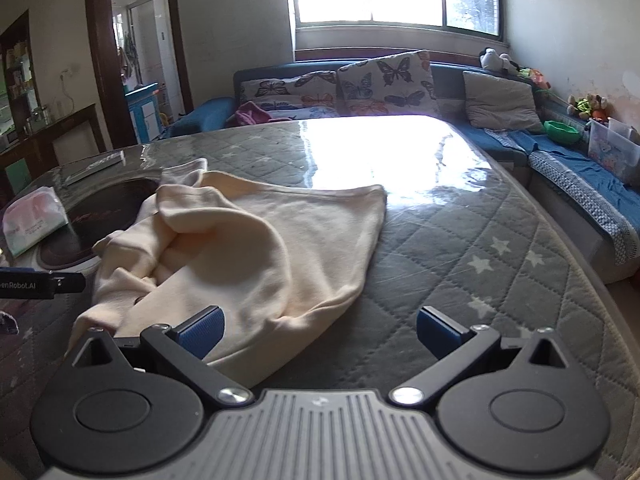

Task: Fold clothes
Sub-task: 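Move both tools toward the crumpled cream sweatshirt on the table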

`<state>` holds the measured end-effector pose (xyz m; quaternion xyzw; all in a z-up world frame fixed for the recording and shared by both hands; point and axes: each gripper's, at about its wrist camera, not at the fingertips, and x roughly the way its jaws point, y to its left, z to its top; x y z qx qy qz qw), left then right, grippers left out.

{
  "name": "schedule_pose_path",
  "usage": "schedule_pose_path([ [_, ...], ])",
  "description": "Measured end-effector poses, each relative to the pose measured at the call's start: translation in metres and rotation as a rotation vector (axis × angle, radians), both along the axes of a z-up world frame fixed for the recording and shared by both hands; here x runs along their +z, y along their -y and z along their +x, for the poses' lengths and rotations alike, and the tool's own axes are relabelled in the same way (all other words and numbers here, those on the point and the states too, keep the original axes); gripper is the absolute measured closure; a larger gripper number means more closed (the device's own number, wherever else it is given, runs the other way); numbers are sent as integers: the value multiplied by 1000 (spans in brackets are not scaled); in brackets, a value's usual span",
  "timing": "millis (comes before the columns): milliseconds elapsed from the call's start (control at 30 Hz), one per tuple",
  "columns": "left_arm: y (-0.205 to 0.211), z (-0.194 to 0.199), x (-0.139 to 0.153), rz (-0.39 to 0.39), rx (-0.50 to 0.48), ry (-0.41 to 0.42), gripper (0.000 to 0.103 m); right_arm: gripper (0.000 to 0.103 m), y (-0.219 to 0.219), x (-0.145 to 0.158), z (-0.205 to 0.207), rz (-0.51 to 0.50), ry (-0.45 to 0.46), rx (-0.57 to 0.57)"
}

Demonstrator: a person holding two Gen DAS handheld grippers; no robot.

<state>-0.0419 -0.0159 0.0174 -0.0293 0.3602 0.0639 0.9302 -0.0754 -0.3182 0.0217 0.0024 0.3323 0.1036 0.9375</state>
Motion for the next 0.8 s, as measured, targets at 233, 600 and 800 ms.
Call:
schedule_pose_path([
  [233,5,-10,4,11,10,-16,0,0,-6,1,-9,14,-11,18],
  [600,11,-20,6,5,7,-18,0,0,-9,5,-20,7,0,22],
  [800,16,-24,9,12,0,-20,0,0,-10,7,-23,6,7,25],
])
